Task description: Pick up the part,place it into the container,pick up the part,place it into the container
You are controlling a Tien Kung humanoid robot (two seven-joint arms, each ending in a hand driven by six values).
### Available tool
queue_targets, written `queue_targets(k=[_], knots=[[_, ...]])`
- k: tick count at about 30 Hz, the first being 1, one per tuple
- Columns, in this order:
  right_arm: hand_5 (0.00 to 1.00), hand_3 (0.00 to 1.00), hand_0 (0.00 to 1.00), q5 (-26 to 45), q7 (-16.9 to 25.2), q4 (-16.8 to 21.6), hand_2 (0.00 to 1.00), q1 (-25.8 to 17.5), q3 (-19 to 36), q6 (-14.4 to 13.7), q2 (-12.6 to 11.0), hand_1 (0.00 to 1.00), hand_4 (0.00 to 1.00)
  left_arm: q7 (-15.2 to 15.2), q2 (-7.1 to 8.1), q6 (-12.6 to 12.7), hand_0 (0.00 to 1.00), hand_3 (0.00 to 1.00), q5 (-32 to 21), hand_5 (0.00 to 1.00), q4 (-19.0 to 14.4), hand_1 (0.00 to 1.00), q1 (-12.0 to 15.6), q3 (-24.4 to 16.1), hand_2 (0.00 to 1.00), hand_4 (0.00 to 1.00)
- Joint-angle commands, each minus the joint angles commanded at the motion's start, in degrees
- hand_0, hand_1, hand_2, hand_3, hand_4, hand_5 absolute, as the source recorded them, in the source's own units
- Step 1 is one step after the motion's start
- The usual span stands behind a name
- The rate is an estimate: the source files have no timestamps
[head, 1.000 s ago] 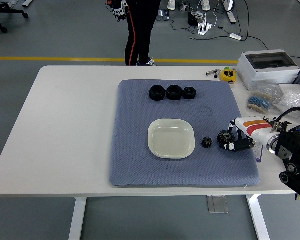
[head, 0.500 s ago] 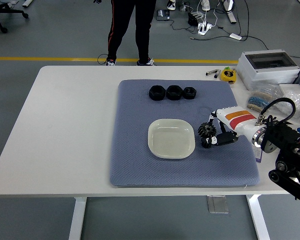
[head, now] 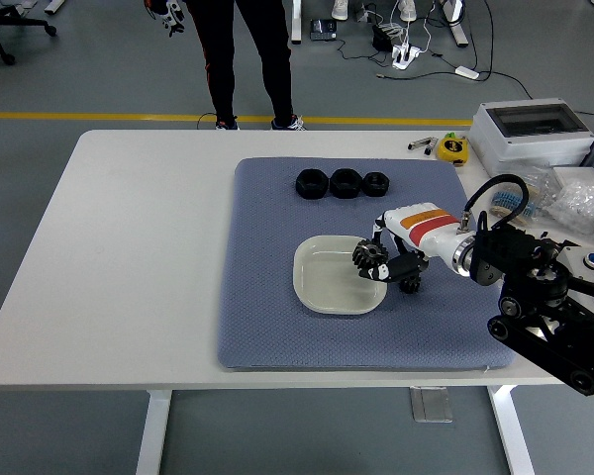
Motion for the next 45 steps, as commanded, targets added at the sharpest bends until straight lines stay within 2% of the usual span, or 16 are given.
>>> queue_targets(k=[6, 7, 12, 13, 18, 19, 21, 27, 31, 34, 41, 45], knots=[[0.550, 0.241, 0.021, 0.96, 0.29, -1.95, 0.172, 1.37, -3.20, -1.23, 3.09, 0.054, 0.754, 0.21, -0.06, -0.11, 0.664, 0.615, 0.85, 0.650, -0.04, 0.632, 0.10, -0.50, 0.683, 0.620], [0.525, 0.305, 0.030, 0.75, 0.39, -2.29, 0.180, 1.47, -3.71, -1.69, 3.54, 0.056, 0.839, 0.26, -0.06, -0.15, 0.664, 0.615, 1.05, 0.649, -0.05, 0.633, 0.13, -0.61, 0.683, 0.619], [0.525, 0.305, 0.030, -1.69, 0.52, -3.55, 0.180, 1.53, -4.73, -2.28, 4.71, 0.056, 0.839, 0.40, 0.09, -0.32, 0.664, 0.615, 1.57, 0.649, -0.12, 0.633, 0.23, -0.87, 0.683, 0.619], [0.550, 0.416, 0.036, -2.11, 0.48, -3.74, 0.182, 1.52, -4.73, -2.27, 4.81, 0.062, 0.998, 0.43, 0.14, -0.39, 0.665, 0.614, 1.76, 0.653, -0.13, 0.633, 0.26, -0.97, 0.680, 0.619], [0.550, 0.416, 0.036, -2.05, 0.59, -3.67, 0.182, 1.29, -3.89, -3.36, 4.47, 0.062, 0.998, 0.48, 0.31, -1.03, 0.665, 0.614, 3.33, 0.653, -0.15, 0.633, 0.47, -1.93, 0.680, 0.619], [0.552, 0.469, 0.027, -2.03, 0.59, -3.63, 0.173, 1.28, -3.65, -3.59, 4.38, 0.058, 0.998, 0.50, 0.32, -1.11, 0.663, 0.615, 3.68, 0.653, -0.13, 0.633, 0.53, -2.17, 0.683, 0.617], [0.552, 0.469, 0.027, -1.77, 0.64, -3.47, 0.173, 1.38, -3.10, -4.11, 4.15, 0.058, 0.998, 0.51, 0.32, -1.20, 0.663, 0.615, 4.15, 0.653, -0.09, 0.633, 0.63, -2.51, 0.683, 0.617], [0.551, 0.492, 0.016, -1.29, 0.91, -3.23, 0.172, 1.75, -2.30, -4.13, 3.66, 0.053, 0.998, 0.48, 0.23, -1.00, 0.653, 0.616, 4.01, 0.654, -0.08, 0.632, 0.61, -2.44, 0.685, 0.616], [0.555, 0.495, 0.015, -1.57, 0.78, -2.38, 0.172, 1.50, -0.67, -4.42, 2.68, 0.047, 0.998, 0.29, 0.16, -0.75, 0.649, 0.615, 3.25, 0.655, -0.06, 0.632, 0.47, -2.03, 0.685, 0.616], [0.555, 0.495, 0.015, -2.02, 0.64, -1.52, 0.172, 1.90, 0.95, -3.87, 0.84, 0.047, 0.998, 0.07, 0.18, -0.49, 0.649, 0.615, 2.47, 0.655, -0.03, 0.632, 0.34, -1.70, 0.685, 0.616], [0.551, 0.489, 0.016, -2.17, 1.40, 0.50, 0.176, 1.96, 0.88, -0.85, -5.54, 0.050, 0.998, -0.24, 0.38, -0.28, 0.649, 0.614, 1.33, 0.655, 0.00, 0.632, 0.11, -0.84, 0.683, 0.615], [0.538, 0.500, 0.055, 0.27, 3.11, 0.98, 0.200, 0.26, 0.53, -2.24, -7.55, 0.074, 0.998, -0.26, 0.27, -0.18, 0.649, 0.614, 1.16, 0.656, 0.05, 0.632, 0.12, -0.80, 0.683, 0.615]])
